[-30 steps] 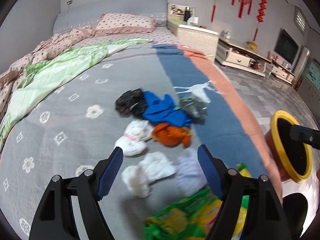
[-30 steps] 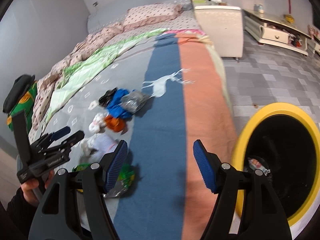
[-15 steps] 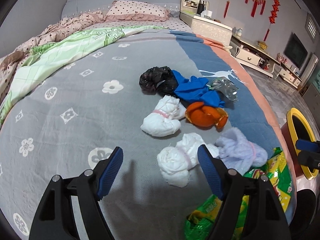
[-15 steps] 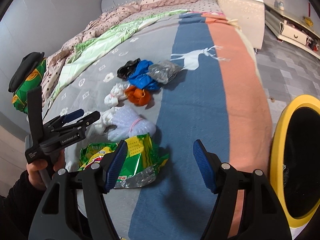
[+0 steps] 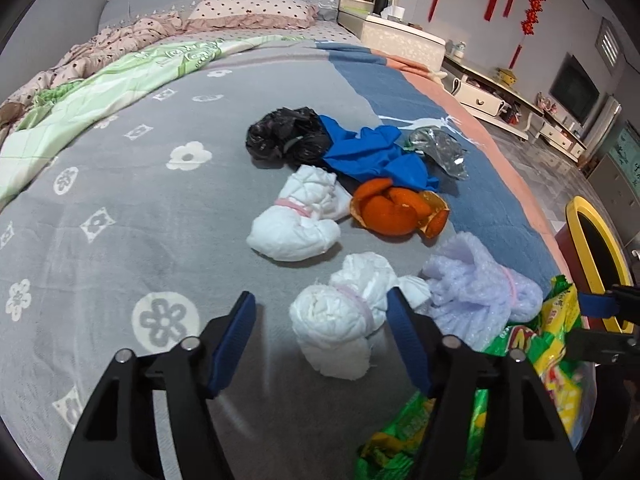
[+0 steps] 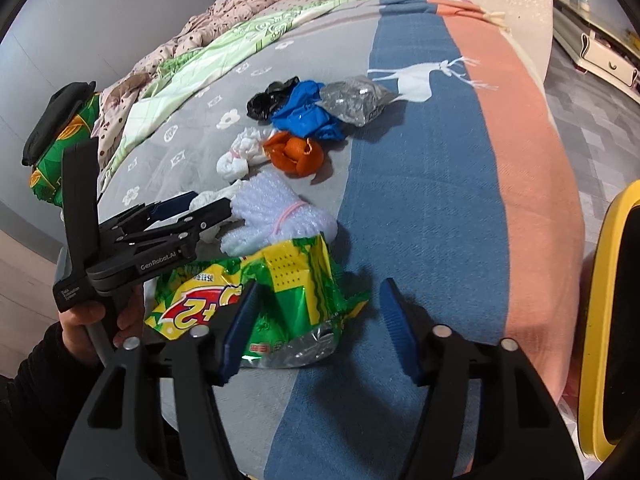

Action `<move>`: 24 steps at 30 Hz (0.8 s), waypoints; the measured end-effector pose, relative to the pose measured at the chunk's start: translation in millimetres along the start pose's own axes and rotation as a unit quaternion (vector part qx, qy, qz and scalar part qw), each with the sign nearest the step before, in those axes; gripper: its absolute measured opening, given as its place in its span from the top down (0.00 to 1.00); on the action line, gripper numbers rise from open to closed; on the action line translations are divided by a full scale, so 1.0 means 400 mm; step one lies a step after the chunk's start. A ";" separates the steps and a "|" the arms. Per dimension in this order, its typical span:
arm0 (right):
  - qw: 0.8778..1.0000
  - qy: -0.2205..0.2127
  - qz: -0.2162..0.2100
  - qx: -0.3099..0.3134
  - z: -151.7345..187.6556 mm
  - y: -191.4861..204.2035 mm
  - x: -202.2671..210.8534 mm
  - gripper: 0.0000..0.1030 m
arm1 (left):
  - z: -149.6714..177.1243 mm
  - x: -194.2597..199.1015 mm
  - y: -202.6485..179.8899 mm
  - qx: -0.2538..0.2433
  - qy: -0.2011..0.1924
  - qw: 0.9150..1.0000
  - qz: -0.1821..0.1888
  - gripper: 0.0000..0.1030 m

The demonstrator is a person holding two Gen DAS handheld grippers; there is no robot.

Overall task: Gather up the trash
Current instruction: 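Grasp the white tissue bundle with the left tool while the right tool grasps the green snack bag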

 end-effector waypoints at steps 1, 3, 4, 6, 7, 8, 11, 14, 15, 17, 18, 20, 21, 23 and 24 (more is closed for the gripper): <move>1.000 0.003 -0.002 -0.001 0.001 -0.001 -0.005 0.47 | -0.001 -0.003 -0.002 0.001 0.000 1.000 0.003 0.43; 1.000 0.008 -0.004 -0.002 0.003 -0.002 -0.015 0.49 | -0.003 -0.007 -0.006 0.001 -0.001 1.000 0.010 0.47; 1.000 0.009 -0.005 -0.004 0.002 -0.003 -0.020 0.50 | -0.005 -0.009 -0.007 0.001 -0.002 1.000 0.012 0.49; 1.000 0.013 -0.009 -0.005 0.001 -0.003 -0.028 0.55 | -0.007 -0.013 -0.013 0.001 -0.002 1.000 0.021 0.55; 1.000 0.017 -0.012 -0.004 0.001 -0.001 -0.034 0.56 | -0.007 -0.014 -0.014 0.002 -0.002 1.000 0.026 0.59; 1.000 0.019 -0.012 -0.003 0.000 0.000 -0.038 0.59 | -0.008 -0.017 -0.018 0.002 -0.002 0.999 0.032 0.62; 1.000 0.024 -0.017 0.003 0.003 0.008 -0.049 0.66 | -0.009 -0.018 -0.021 0.002 -0.006 0.999 0.037 0.65; 0.999 0.029 -0.026 0.006 0.004 0.016 -0.057 0.73 | -0.011 -0.022 -0.019 0.005 -0.009 0.999 0.042 0.66; 0.999 0.029 -0.028 0.005 0.003 0.017 -0.060 0.77 | -0.012 -0.021 -0.017 0.006 -0.009 0.999 0.044 0.66; 0.999 0.031 -0.031 0.007 0.003 0.020 -0.061 0.79 | -0.013 -0.020 -0.016 0.009 -0.011 0.999 0.048 0.67; 0.999 0.030 -0.030 0.010 0.004 0.022 -0.062 0.80 | -0.013 -0.020 -0.014 0.010 -0.011 0.999 0.048 0.67; 0.999 0.030 -0.028 0.021 0.007 0.029 -0.061 0.83 | -0.014 -0.018 -0.014 0.011 -0.013 0.999 0.050 0.67; 0.999 0.029 -0.027 0.026 0.009 0.031 -0.059 0.83 | -0.013 -0.016 -0.012 0.012 -0.013 0.999 0.050 0.67; 0.999 0.026 -0.024 0.030 0.011 0.030 -0.054 0.84 | -0.014 -0.012 -0.010 0.014 -0.015 0.998 0.053 0.67; 0.999 0.025 -0.023 0.030 0.011 0.028 -0.051 0.84 | -0.015 -0.011 -0.009 0.016 -0.015 0.998 0.054 0.67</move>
Point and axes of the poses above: each gripper's, at about its wrist camera, not at the fingertips, and x roughly against the way its jaws point, y to its left, z to its underside, the point moved 8 cm from there along -x, roughly the way its jaws point, and after that the axes turned 10 degrees about -x, right-handed, at the moved point
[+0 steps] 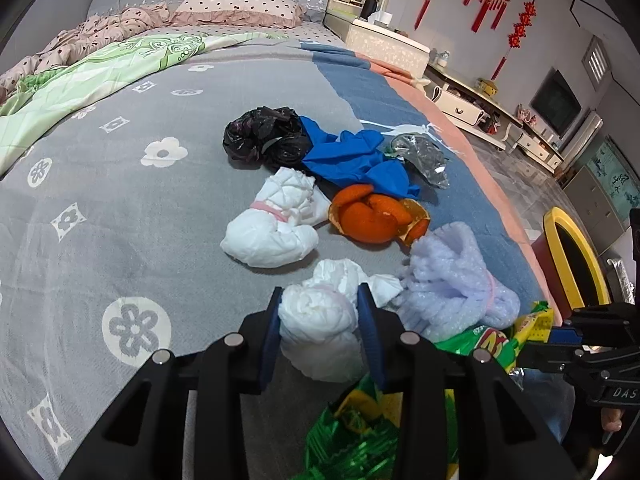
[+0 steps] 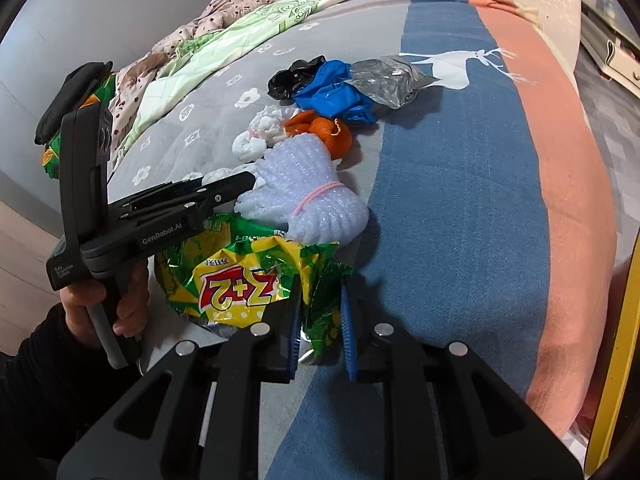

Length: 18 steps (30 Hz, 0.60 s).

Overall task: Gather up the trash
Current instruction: 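Grasp the white tissue bundle with the left tool while the right tool grasps the green snack bag, then carry the tissue bundle and snack bag over the yellow-rimmed bin with both tools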

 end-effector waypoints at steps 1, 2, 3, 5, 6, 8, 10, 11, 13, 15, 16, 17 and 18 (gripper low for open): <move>1.000 -0.002 0.001 0.000 0.001 -0.003 0.004 0.84 | -0.001 0.002 0.000 0.001 -0.001 1.000 0.001 0.67; 1.000 -0.003 0.002 0.000 0.002 -0.005 0.007 0.84 | -0.003 0.005 0.000 0.003 -0.002 1.000 0.001 0.67; 1.000 -0.004 0.001 -0.001 0.004 -0.008 0.010 0.84 | -0.004 0.008 0.002 0.004 -0.003 1.000 0.001 0.67; 1.000 -0.007 0.002 0.000 0.008 -0.012 0.021 0.85 | -0.007 0.015 0.003 0.006 -0.006 1.000 0.002 0.67; 1.000 -0.008 0.001 0.001 0.011 -0.013 0.026 0.85 | -0.009 0.019 0.004 0.007 -0.007 1.000 0.002 0.67; 1.000 -0.011 0.000 0.000 0.017 -0.018 0.038 0.85 | -0.012 0.027 0.004 0.007 -0.009 1.000 0.001 0.67; 1.000 -0.015 0.001 -0.003 0.023 -0.029 0.051 0.85 | -0.013 0.035 0.005 0.006 -0.011 1.000 -0.001 0.67; 1.000 -0.018 0.004 -0.005 0.024 -0.034 0.055 0.85 | -0.014 0.038 0.007 0.006 -0.012 1.000 -0.001 0.67; 1.000 -0.022 0.006 -0.009 0.026 -0.046 0.066 0.85 | -0.017 0.045 0.007 0.008 -0.014 1.000 -0.002 0.67; 1.000 -0.026 0.005 -0.016 0.029 -0.058 0.080 0.85 | -0.019 0.053 0.004 0.009 -0.016 1.000 -0.003 0.67; 0.999 -0.029 0.005 -0.017 0.031 -0.064 0.088 0.85 | -0.020 0.058 0.002 0.008 -0.017 1.000 -0.004 0.67; 0.999 -0.032 0.005 -0.019 0.032 -0.069 0.097 0.85 | -0.023 0.062 0.002 0.007 -0.019 1.000 -0.006 0.67; 0.999 -0.034 0.004 -0.021 0.033 -0.071 0.104 0.85 | -0.025 0.066 0.001 0.006 -0.020 1.000 -0.006 0.67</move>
Point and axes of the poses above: each gripper's, at about its wrist camera, not at the fingertips, and x roughly against the way its jaws point, y to its left, z to its underside, the point moved 8 cm from there along -x, roughly the way its jaws point, and after that the axes turned 10 degrees about -x, right-handed, at the moved point
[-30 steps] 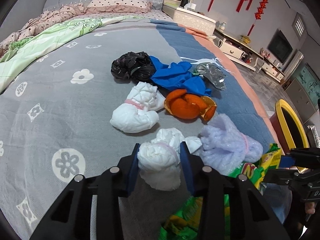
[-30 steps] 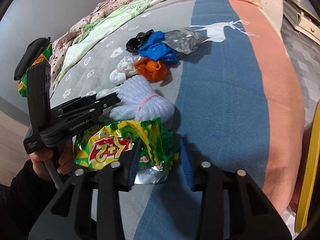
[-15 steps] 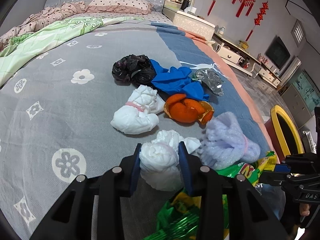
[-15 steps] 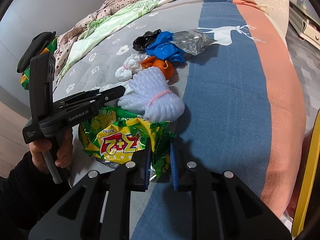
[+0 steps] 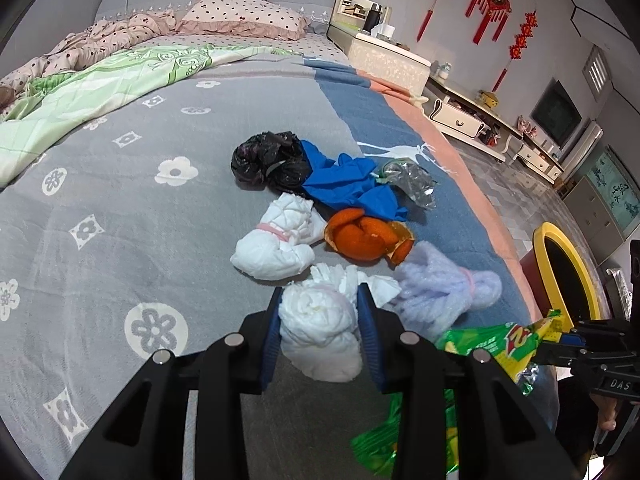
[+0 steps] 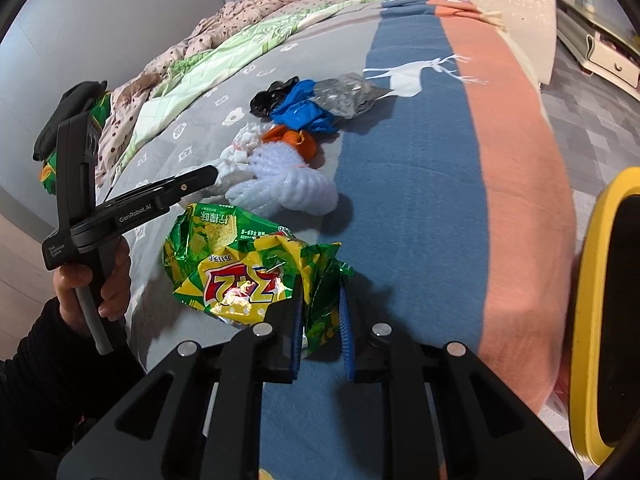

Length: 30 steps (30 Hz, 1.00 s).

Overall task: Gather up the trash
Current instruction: 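Carry the tissue bundle and snack bag over the yellow-rimmed bin with both tools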

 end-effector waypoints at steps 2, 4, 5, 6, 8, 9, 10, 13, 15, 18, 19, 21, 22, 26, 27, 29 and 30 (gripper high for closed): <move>1.000 -0.006 -0.001 -0.004 0.003 -0.008 0.018 0.85 | -0.008 0.012 -0.005 0.000 -0.005 1.000 0.001 0.67; 1.000 -0.011 0.000 -0.005 0.006 -0.015 0.034 0.85 | -0.017 0.024 -0.010 -0.001 -0.009 1.000 0.002 0.67; 1.000 -0.014 -0.001 -0.007 0.008 -0.020 0.044 0.85 | -0.021 0.030 -0.014 -0.001 -0.012 1.000 0.002 0.67; 1.000 -0.016 -0.001 -0.008 0.010 -0.025 0.052 0.85 | -0.027 0.038 -0.018 -0.002 -0.014 1.000 0.003 0.67; 1.000 -0.022 0.001 -0.013 0.012 -0.040 0.072 0.85 | -0.038 0.052 -0.025 -0.003 -0.020 1.000 0.004 0.67; 1.000 -0.025 0.002 -0.015 0.012 -0.046 0.080 0.85 | -0.045 0.061 -0.029 -0.003 -0.024 1.000 0.004 0.67; 0.999 -0.029 0.004 -0.019 0.013 -0.057 0.092 0.85 | -0.051 0.069 -0.032 -0.003 -0.028 1.000 0.004 0.67; 0.999 -0.043 0.005 -0.029 0.010 -0.083 0.127 0.85 | -0.073 0.096 -0.049 -0.005 -0.040 0.999 0.004 0.67; 0.998 -0.054 0.007 -0.035 0.006 -0.099 0.152 0.85 | -0.087 0.111 -0.064 -0.009 -0.047 0.999 0.004 0.67; 0.996 -0.073 0.007 -0.048 -0.005 -0.128 0.195 0.85 | -0.109 0.135 -0.091 -0.014 -0.059 0.998 0.009 0.67; 0.996 -0.078 0.007 -0.051 -0.008 -0.136 0.206 0.85 | -0.118 0.143 -0.103 -0.016 -0.062 0.998 0.011 0.67; 0.994 -0.091 0.007 -0.060 -0.018 -0.156 0.233 0.85 | -0.130 0.153 -0.127 -0.022 -0.068 0.997 0.014 0.67; 0.993 -0.099 0.006 -0.066 -0.025 -0.170 0.251 0.85 | -0.136 0.157 -0.140 -0.024 -0.070 0.997 0.016 0.67; 0.989 -0.124 0.005 -0.078 -0.045 -0.204 0.303 0.85 | -0.159 0.176 -0.198 -0.037 -0.079 0.996 0.026 0.67; 0.988 -0.129 0.005 -0.081 -0.050 -0.210 0.315 0.85 | -0.166 0.179 -0.216 -0.041 -0.081 0.995 0.028 0.67; 0.986 -0.141 0.004 -0.087 -0.058 -0.228 0.343 0.85 | -0.176 0.185 -0.245 -0.049 -0.084 0.995 0.034 0.67; 0.985 -0.147 0.005 -0.091 -0.062 -0.239 0.356 0.85 | -0.182 0.188 -0.262 -0.053 -0.086 0.994 0.037 0.67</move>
Point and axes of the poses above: each gripper's, at about its wrist camera, not at the fingertips, and x roughly against the way its jaws point, y to its left, z to its underside, the point moved 8 cm from there along -x, roughly the way its jaws point, and after that the axes turned 10 degrees about -x, right-handed, at the moved point
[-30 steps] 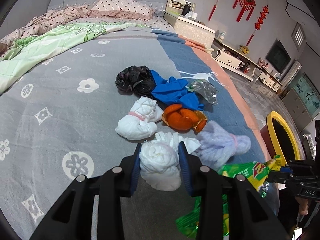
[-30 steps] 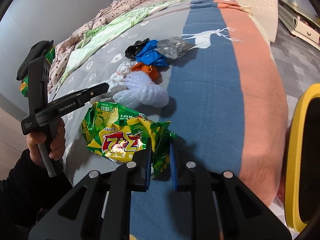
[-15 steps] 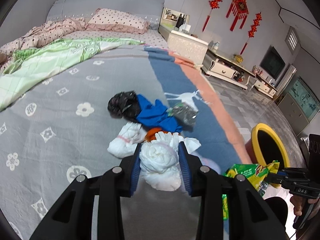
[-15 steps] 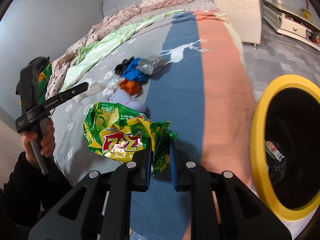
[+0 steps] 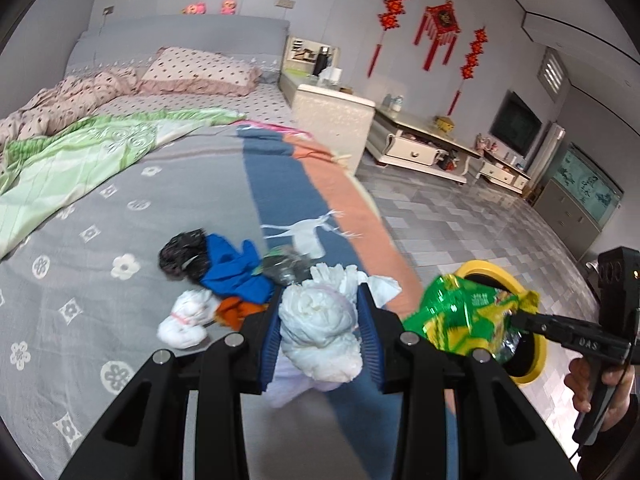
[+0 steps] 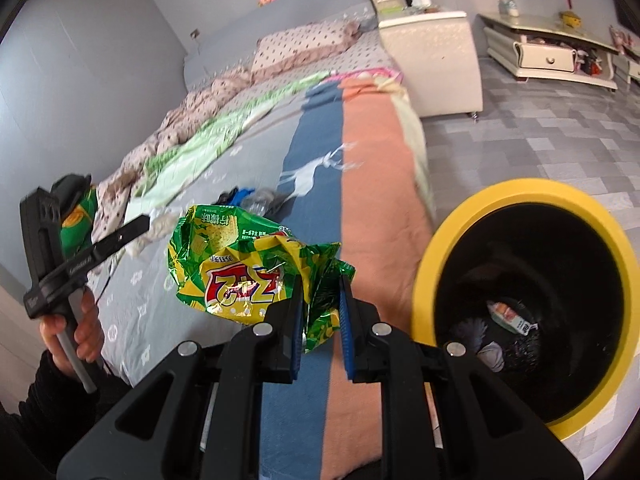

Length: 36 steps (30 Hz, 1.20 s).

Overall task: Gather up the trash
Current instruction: 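Carry the tissue bundle and snack bag over the yellow-rimmed bin with both tools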

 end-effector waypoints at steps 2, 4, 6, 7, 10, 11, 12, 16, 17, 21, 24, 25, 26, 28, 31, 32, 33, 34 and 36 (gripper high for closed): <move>1.000 -0.011 0.002 -0.007 -0.019 -0.018 0.018 0.85 | -0.016 0.001 -0.034 -0.009 -0.004 1.000 0.006 0.67; 1.000 -0.018 0.002 -0.012 -0.033 -0.031 0.033 0.85 | -0.030 0.001 -0.062 -0.016 -0.007 1.000 0.012 0.67; 0.999 -0.028 0.003 -0.021 -0.048 -0.050 0.051 0.85 | -0.041 -0.001 -0.090 -0.021 -0.008 1.000 0.019 0.67; 0.999 -0.031 0.003 -0.023 -0.051 -0.057 0.058 0.85 | -0.046 -0.001 -0.104 -0.024 -0.010 0.999 0.022 0.67; 0.998 -0.045 0.008 -0.035 -0.069 -0.088 0.084 0.85 | -0.065 -0.003 -0.149 -0.035 -0.014 0.999 0.031 0.67; 0.998 -0.051 0.010 -0.040 -0.077 -0.101 0.094 0.85 | -0.074 -0.005 -0.168 -0.039 -0.016 0.999 0.034 0.67; 0.997 -0.057 0.011 -0.046 -0.084 -0.113 0.105 0.85 | -0.078 -0.007 -0.182 -0.043 -0.017 0.998 0.037 0.67; 0.995 -0.075 0.019 -0.065 -0.111 -0.165 0.144 0.85 | -0.104 -0.020 -0.251 -0.058 -0.020 0.997 0.052 0.67; 0.994 -0.080 0.022 -0.069 -0.117 -0.177 0.153 0.85 | -0.110 -0.023 -0.270 -0.062 -0.021 0.996 0.055 0.67; 0.991 -0.096 0.033 -0.084 -0.140 -0.231 0.189 0.85 | -0.126 -0.040 -0.340 -0.076 -0.021 0.994 0.071 0.67; 0.989 -0.107 0.043 -0.095 -0.150 -0.270 0.215 0.85 | -0.134 -0.055 -0.387 -0.088 -0.019 0.993 0.081 0.67; 0.988 -0.109 0.045 -0.099 -0.153 -0.284 0.222 0.85 | -0.135 -0.061 -0.402 -0.092 -0.018 0.992 0.085 0.67; 0.987 -0.112 0.049 -0.102 -0.156 -0.299 0.231 0.85 | -0.135 -0.065 -0.413 -0.095 -0.017 0.991 0.087 0.67; 0.985 -0.117 0.057 -0.109 -0.158 -0.326 0.245 0.85 | -0.139 -0.081 -0.442 -0.104 -0.014 0.990 0.091 0.67; 0.983 -0.122 0.064 -0.119 -0.159 -0.361 0.260 0.85 | -0.141 -0.106 -0.476 -0.111 -0.007 0.989 0.097 0.67; 0.983 -0.123 0.067 -0.122 -0.161 -0.370 0.262 0.85 | -0.140 -0.113 -0.488 -0.113 -0.004 0.989 0.100 0.67; 0.982 -0.124 0.070 -0.125 -0.162 -0.380 0.265 0.85 | -0.140 -0.123 -0.501 -0.116 -0.001 0.988 0.101 0.67; 0.981 -0.126 0.073 -0.128 -0.161 -0.391 0.270 0.85 | -0.138 -0.132 -0.513 -0.119 0.001 0.988 0.102 0.67; 0.979 -0.128 0.075 -0.136 -0.158 -0.407 0.277 0.85 | -0.136 -0.149 -0.534 -0.126 0.005 0.987 0.103 0.67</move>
Point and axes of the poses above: each gripper's, at about its wrist camera, not at the fingertips, and x roughly against the way its jaws point, y to its left, z to its underside, the point moved 8 cm from there along -x, roughly the way its jaws point, and after that the axes turned 10 degrees about -x, right-handed, at the moved point
